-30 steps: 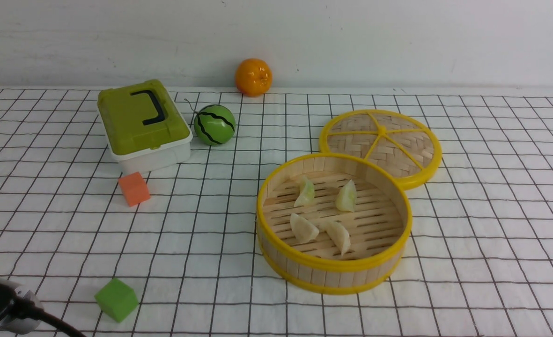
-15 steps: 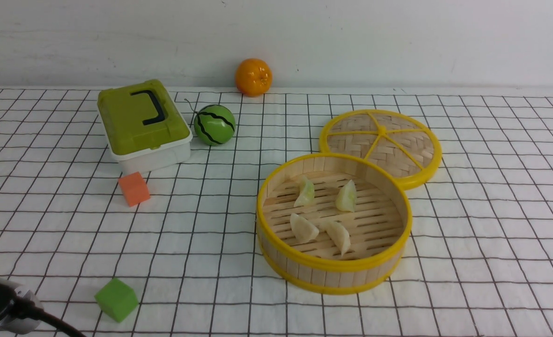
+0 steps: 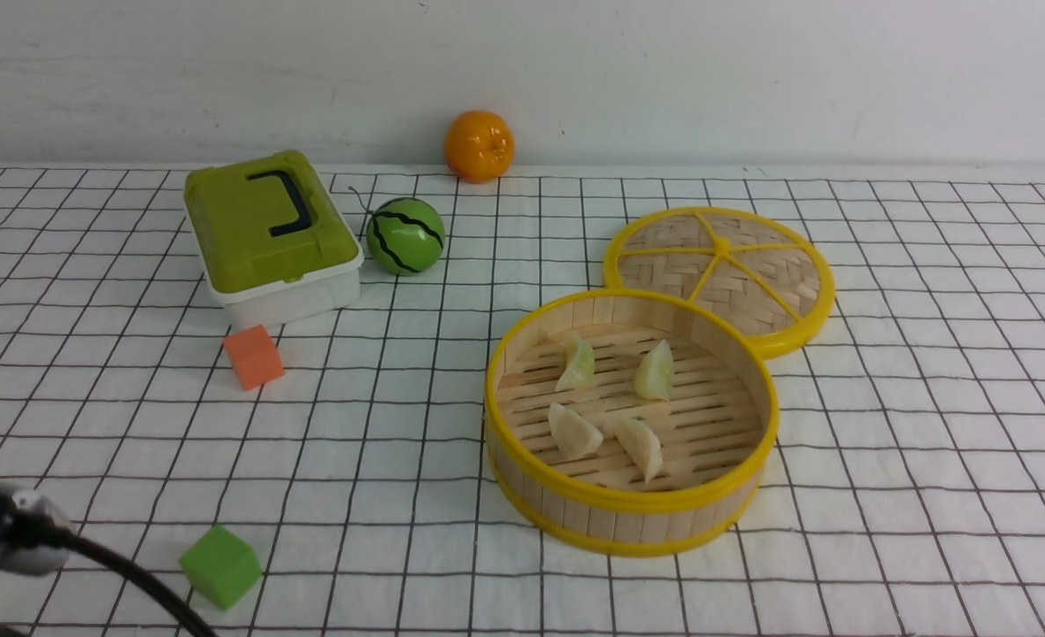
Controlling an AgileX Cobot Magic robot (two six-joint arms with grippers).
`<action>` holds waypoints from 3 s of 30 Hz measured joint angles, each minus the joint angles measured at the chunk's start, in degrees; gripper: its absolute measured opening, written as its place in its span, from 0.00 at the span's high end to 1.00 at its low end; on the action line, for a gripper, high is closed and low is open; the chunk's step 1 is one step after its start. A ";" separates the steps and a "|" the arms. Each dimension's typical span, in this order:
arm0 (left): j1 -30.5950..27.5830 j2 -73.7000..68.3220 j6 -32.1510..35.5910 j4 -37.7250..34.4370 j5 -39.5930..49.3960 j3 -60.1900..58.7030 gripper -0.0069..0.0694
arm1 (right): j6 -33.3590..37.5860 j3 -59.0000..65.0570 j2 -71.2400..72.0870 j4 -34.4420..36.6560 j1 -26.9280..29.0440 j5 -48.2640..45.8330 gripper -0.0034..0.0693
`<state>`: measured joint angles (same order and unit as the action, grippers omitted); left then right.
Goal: Put the dumplings into the steamer on the table with the white tablecloth.
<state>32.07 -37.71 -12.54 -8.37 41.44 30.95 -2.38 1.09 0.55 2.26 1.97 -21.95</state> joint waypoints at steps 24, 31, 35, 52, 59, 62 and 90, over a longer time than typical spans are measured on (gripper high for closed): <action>-26.55 32.39 -0.82 2.41 -36.69 -24.11 0.93 | -0.12 0.00 0.00 -0.06 0.00 0.00 0.91; -30.91 36.78 -0.82 4.30 -37.20 -30.69 0.93 | -0.06 0.00 0.00 -0.06 0.00 0.00 0.90; -30.91 38.04 -0.82 5.36 -36.80 -32.45 0.93 | -0.06 0.00 0.00 -0.11 0.00 0.00 0.90; -30.91 38.18 0.95 6.88 -21.66 -32.62 0.93 | -0.01 0.00 0.00 -0.11 0.08 -0.04 0.85; -33.36 38.18 0.95 7.41 -21.66 -32.62 0.93 | -0.01 0.00 0.00 -0.11 0.15 -0.04 0.84; -34.60 38.18 0.95 8.37 -21.61 -32.62 0.93 | -0.01 0.00 0.00 -0.11 0.15 -0.04 0.83; -34.84 38.18 0.95 9.33 -21.61 -32.62 0.93 | -0.05 0.00 0.00 -0.11 0.15 -0.04 0.79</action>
<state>-2.77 0.47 -11.59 0.96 19.83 -1.67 -2.43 1.09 0.55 2.15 2.12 -21.99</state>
